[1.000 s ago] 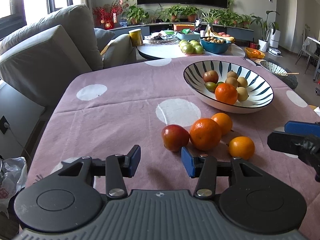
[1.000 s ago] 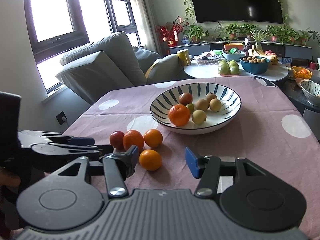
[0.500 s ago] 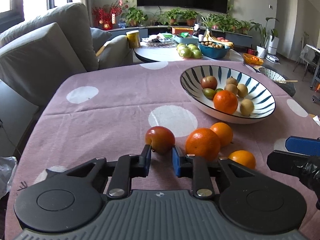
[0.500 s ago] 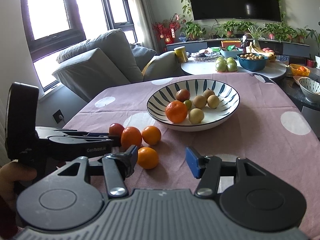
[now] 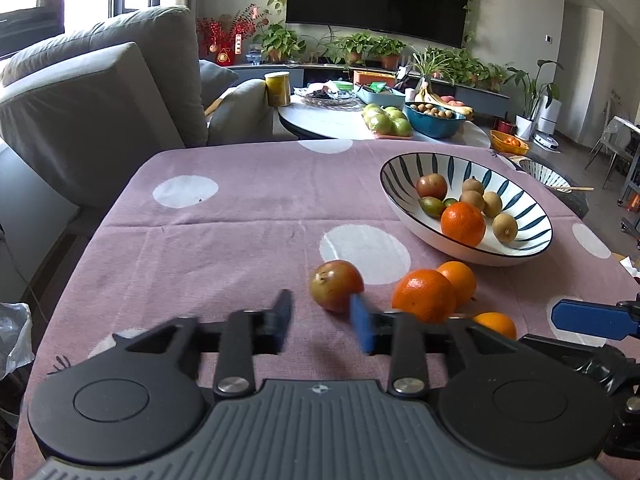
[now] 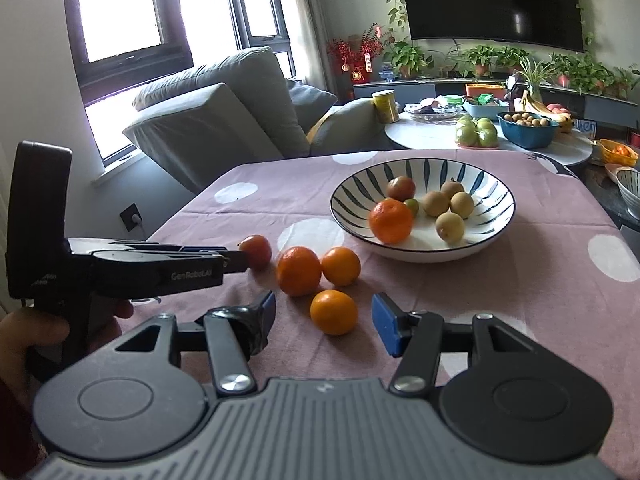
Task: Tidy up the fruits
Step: 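Move both tools back to the remaining fruit on the cloth, then grasp a red fruit with left tool while right tool grasps a mandarin orange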
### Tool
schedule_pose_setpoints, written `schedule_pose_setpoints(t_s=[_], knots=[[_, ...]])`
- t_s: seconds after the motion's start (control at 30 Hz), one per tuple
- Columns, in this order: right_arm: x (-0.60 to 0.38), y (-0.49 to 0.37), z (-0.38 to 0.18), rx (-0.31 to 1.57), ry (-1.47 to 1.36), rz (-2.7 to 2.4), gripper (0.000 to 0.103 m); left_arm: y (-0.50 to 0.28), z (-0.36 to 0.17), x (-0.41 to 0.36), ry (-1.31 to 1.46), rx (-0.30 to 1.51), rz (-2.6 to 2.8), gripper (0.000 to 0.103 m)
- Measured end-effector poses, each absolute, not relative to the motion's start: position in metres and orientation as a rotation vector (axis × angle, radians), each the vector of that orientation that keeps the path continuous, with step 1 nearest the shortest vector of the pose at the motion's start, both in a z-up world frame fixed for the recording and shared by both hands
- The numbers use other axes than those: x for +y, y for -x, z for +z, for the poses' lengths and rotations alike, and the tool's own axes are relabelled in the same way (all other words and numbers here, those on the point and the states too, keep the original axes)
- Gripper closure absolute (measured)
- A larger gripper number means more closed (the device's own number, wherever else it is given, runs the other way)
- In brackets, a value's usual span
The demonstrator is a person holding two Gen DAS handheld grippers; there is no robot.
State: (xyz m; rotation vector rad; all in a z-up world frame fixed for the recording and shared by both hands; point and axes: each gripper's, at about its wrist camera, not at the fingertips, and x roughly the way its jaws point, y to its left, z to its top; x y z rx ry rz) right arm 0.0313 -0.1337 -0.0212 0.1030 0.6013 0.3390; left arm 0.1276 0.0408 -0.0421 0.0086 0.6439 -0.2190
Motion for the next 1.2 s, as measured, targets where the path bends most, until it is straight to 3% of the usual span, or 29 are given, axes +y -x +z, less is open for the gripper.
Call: schedule_pose_setpoints(t_s=[0.07, 0.43, 0.57, 0.67, 1.2], knots=[[-0.133, -0.032, -0.020, 0.602, -0.104, 0.334, 0.079, -0.131, -0.043, 0.039, -0.009, 0.647, -0.227, 0.055], [-0.125, -0.033, -0.023, 0.617, -0.082, 0.344, 0.078, -0.165, -0.046, 0.025, 0.011, 0.685, -0.279, 0.055], [-0.120, -0.037, -0.024, 0.624, -0.068, 0.350, 0.078, -0.174, -0.049, 0.022, 0.024, 0.698, -0.280, 0.058], [-0.116, -0.041, -0.025, 0.629, -0.062, 0.352, 0.078, -0.176, -0.051, 0.025, 0.046, 0.705, -0.302, 0.070], [-0.081, -0.062, -0.022, 0.599, 0.061, 0.341, 0.078, -0.157, -0.023, 0.075, 0.117, 0.597, -0.167, 0.071]])
